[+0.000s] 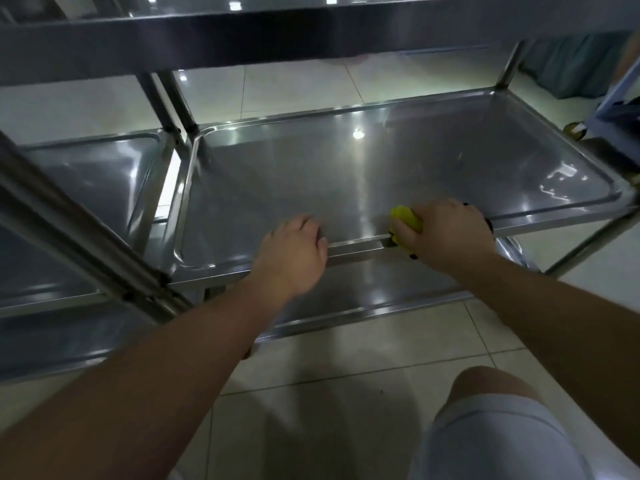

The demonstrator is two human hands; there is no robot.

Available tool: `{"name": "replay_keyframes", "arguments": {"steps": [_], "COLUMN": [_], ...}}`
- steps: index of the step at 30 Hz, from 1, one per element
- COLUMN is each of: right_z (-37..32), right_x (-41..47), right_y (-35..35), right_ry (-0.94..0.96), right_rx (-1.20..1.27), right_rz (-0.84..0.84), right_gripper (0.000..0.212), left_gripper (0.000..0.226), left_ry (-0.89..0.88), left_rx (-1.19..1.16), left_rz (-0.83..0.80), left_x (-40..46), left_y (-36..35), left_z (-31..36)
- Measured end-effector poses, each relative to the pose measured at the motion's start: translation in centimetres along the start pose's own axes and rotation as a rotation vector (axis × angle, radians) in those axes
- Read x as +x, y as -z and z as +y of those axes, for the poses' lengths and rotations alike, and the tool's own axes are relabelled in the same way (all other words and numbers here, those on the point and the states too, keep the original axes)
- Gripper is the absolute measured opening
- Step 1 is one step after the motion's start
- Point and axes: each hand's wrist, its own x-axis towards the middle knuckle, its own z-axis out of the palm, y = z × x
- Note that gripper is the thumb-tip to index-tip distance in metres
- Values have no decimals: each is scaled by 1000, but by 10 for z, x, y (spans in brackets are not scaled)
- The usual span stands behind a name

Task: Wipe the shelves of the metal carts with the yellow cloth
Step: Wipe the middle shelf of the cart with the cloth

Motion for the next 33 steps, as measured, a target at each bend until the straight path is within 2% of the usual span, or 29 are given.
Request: {"name": "replay_keyframes", "arguments": {"steps": [5,9,12,16,20,22,27,30,33], "right_z": [-62,-101,-115,-120,-110,-104,-105,-114,-115], "right_x": [-29,-46,-62,-80,-80,-75,-55,-50,-49], "right_y": [4,-11,-28,-51,-61,-69,-118,-155,-182], "right_ry": [139,215,228,126,-34,-68,-100,-36,44], "right_rx": [25,18,-16,-26,44,26,53,71,81], "right_rz": [79,22,-90,-314,-559,-630,-628,-604,-562], "right_gripper": [53,47,45,50,53,55,63,66,63], "left_gripper": [37,44,53,55,57,56,53,62,57], "left_ry": [-67,-136,-243,-387,-289,-237,-148,-81,17], "left_rx": [13,-1,-18,-21,-8,4,72,104,118], "left_rz": [89,97,119,120,-73,-167,-314,-332,-339], "left_x": [-28,-58,-84,-116,-125,-123,-118,-113,-108], "left_y": [2,3,-1,-28,-59,-68,-95,-120,-147], "left_z": [-30,-36,-42,-61,-81,-87,-95,-101,-104]}}
